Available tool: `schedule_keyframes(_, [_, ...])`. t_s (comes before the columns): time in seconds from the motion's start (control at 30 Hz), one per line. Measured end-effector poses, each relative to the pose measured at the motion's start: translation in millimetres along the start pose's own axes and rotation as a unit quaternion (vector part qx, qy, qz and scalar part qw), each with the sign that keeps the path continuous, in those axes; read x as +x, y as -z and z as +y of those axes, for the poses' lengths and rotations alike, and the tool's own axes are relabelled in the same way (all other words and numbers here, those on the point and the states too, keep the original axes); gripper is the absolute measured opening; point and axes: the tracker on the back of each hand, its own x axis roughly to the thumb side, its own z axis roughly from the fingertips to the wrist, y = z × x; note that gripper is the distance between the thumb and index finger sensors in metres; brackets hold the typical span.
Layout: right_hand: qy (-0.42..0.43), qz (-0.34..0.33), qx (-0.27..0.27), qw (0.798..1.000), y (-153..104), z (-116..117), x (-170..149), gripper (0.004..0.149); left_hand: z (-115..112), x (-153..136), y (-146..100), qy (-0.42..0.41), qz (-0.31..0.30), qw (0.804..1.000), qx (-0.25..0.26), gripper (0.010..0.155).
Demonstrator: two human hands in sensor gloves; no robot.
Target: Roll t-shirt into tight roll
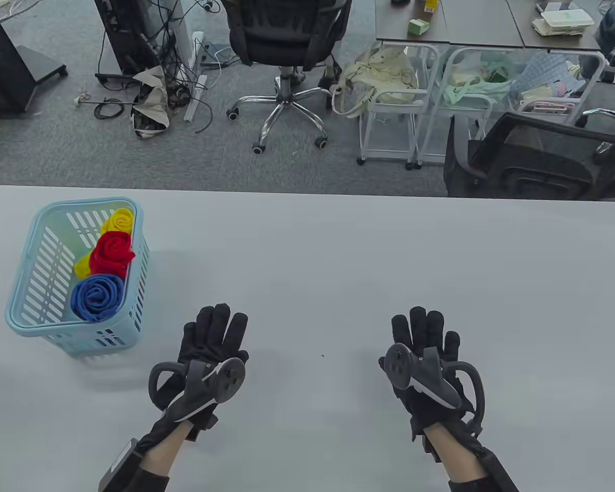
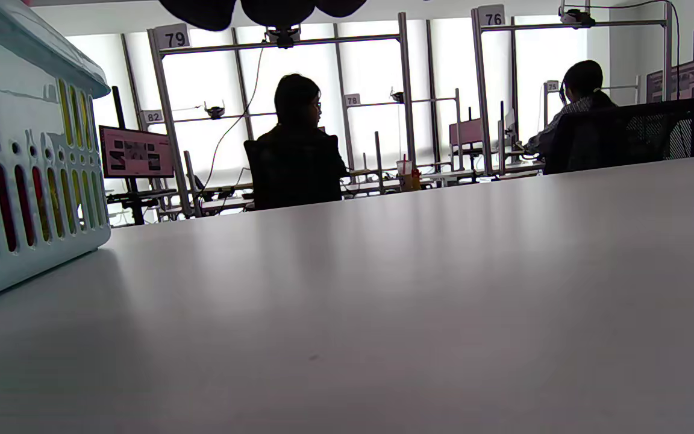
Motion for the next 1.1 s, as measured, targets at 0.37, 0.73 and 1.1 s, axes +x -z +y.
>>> schedule_keyframes(0.37, [0.000,-0.002,0.007,1.000,-2,2,0,0.080,-2,4,0,0.020,-0.010,1.000,0.001,0.070])
schedule_keyframes(0.73, [0.003,-0.007,0.023,1.000,0,5,-1,0.079,-4,4,2,0.037,-0.014,0.999,-0.009,0.073])
schedule_keyframes(1.1, [0.010,-0.018,0.031,0.999,0,6,-1,0.079,25,-32,-3,0.054,0.057,0.995,0.053,0.073])
